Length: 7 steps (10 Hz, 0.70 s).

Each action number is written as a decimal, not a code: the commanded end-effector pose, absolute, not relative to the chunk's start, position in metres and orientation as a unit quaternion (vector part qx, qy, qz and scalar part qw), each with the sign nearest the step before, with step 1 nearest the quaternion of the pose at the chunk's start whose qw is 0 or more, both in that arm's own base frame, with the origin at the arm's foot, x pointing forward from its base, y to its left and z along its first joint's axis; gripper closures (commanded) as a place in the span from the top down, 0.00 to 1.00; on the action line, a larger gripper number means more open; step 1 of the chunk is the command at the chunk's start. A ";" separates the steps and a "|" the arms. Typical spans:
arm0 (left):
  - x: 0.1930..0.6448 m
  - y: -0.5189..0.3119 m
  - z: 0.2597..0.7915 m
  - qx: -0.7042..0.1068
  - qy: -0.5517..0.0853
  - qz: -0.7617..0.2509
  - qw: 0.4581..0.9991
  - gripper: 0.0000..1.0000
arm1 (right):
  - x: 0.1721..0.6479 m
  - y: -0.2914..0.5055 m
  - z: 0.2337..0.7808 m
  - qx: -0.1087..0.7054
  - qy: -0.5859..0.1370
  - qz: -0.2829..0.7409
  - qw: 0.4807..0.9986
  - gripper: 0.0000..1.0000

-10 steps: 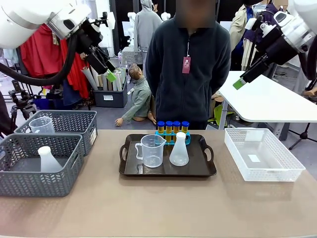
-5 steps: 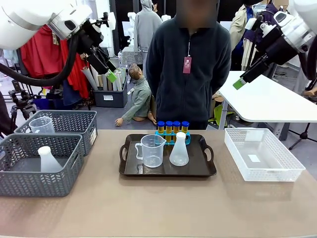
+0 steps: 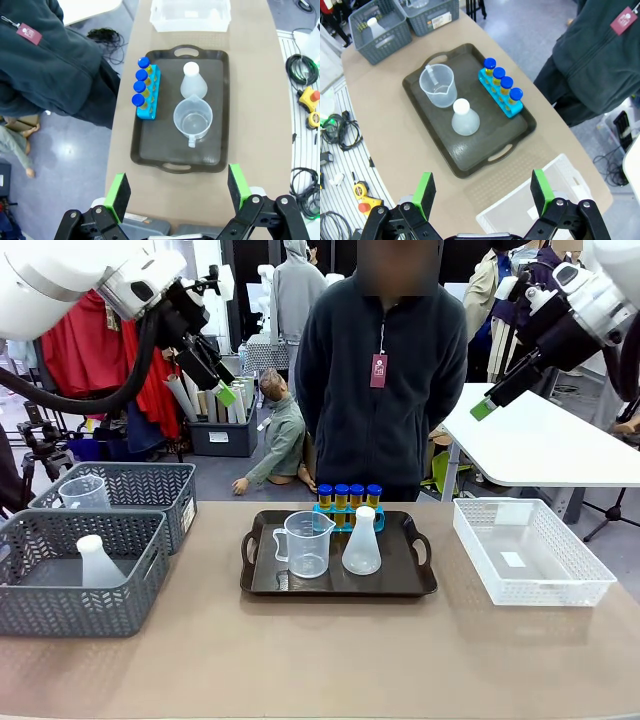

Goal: Prepare the laboratory tools.
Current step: Pick up one Large Measuring Cup and place it on the Handle tray.

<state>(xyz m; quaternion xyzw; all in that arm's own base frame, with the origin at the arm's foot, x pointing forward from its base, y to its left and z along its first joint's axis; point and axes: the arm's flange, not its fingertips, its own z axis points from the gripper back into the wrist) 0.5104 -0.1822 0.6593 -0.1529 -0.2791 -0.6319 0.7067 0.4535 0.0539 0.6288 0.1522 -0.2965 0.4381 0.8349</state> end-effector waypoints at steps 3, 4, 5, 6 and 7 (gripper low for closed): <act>0.509 -0.179 0.662 -0.154 -0.277 -0.632 0.707 1.00 | 0.453 0.053 0.630 0.160 -0.300 0.439 0.831 1.00; 0.509 -0.179 0.662 -0.154 -0.277 -0.632 0.707 1.00 | 0.453 0.053 0.630 0.160 -0.300 0.439 0.831 1.00; 0.509 -0.179 0.662 -0.154 -0.277 -0.632 0.707 1.00 | 0.453 0.053 0.630 0.160 -0.300 0.439 0.831 1.00; 0.509 -0.179 0.662 -0.154 -0.277 -0.632 0.707 1.00 | 0.453 0.053 0.630 0.160 -0.300 0.439 0.831 1.00; 0.509 -0.179 0.662 -0.154 -0.277 -0.632 0.707 1.00 | 0.453 0.053 0.630 0.160 -0.300 0.439 0.831 1.00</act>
